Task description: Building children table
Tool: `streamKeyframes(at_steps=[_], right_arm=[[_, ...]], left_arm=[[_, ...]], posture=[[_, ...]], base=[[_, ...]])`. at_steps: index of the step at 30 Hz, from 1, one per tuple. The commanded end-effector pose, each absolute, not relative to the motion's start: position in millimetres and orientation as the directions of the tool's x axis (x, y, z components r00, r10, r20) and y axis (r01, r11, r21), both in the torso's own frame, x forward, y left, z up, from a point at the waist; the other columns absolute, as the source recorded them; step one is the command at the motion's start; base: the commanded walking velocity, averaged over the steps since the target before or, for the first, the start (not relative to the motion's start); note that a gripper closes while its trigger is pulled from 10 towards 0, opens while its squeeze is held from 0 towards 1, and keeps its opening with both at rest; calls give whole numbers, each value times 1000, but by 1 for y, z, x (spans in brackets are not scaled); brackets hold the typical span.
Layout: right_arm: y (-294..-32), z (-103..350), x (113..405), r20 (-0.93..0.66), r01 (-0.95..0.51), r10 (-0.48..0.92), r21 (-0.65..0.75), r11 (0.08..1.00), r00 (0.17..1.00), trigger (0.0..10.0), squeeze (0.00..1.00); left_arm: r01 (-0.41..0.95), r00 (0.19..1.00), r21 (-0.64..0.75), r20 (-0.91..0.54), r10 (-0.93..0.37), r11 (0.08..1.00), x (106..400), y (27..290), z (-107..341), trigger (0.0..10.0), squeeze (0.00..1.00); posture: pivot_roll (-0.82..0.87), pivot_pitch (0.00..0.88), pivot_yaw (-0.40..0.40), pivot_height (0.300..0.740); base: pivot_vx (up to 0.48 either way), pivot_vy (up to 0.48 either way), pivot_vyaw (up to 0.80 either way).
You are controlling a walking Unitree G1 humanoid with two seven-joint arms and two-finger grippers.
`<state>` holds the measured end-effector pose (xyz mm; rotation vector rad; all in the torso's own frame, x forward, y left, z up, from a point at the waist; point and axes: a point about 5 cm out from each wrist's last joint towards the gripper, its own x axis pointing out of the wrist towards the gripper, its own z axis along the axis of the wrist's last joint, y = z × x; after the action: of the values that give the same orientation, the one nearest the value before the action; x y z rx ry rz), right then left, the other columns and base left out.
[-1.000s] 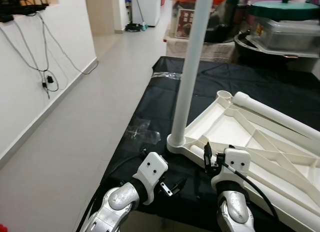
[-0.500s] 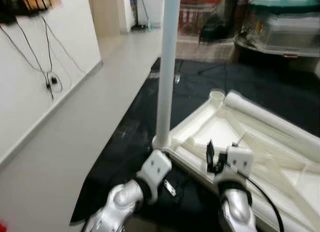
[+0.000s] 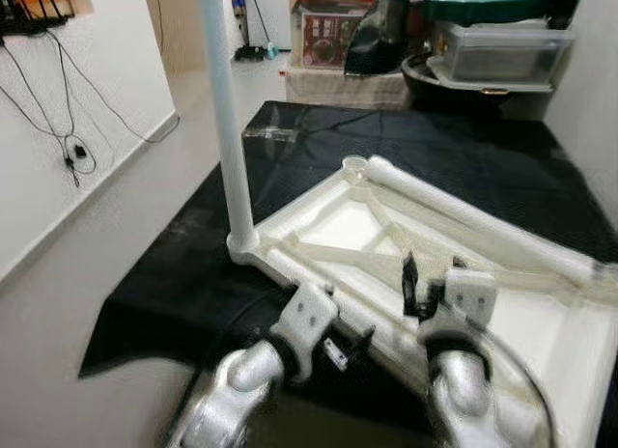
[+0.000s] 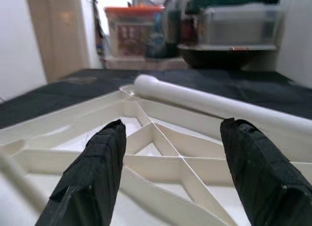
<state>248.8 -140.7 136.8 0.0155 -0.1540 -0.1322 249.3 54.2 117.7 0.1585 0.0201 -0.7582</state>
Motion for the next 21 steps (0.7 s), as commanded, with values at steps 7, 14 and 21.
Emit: streamKeyframes(at_steps=[7, 14, 21], right_arm=[[-140, 143, 250, 174, 117, -125, 60, 991, 977, 10000, 0], [-143, 151, 253, 186, 120, -137, 103, 987, 973, 10000, 0], [-157, 150, 272, 66, 98, -111, 167, 981, 992, 10000, 0]], left_arm=[[676, 736, 130, -80, -672, 725, 250, 54, 116, 10000, 0], [680, 733, 126, -82, -675, 722, 249, 54, 116, 10000, 0], [680, 733, 120, -85, -675, 723, 250, 55, 116, 10000, 0]], posture=[[113, 0, -25, 740], [114, 0, -25, 740], [114, 0, -24, 740]], base=[[-170, 0, 0], [0, 0, 0], [0, 0, 0]])
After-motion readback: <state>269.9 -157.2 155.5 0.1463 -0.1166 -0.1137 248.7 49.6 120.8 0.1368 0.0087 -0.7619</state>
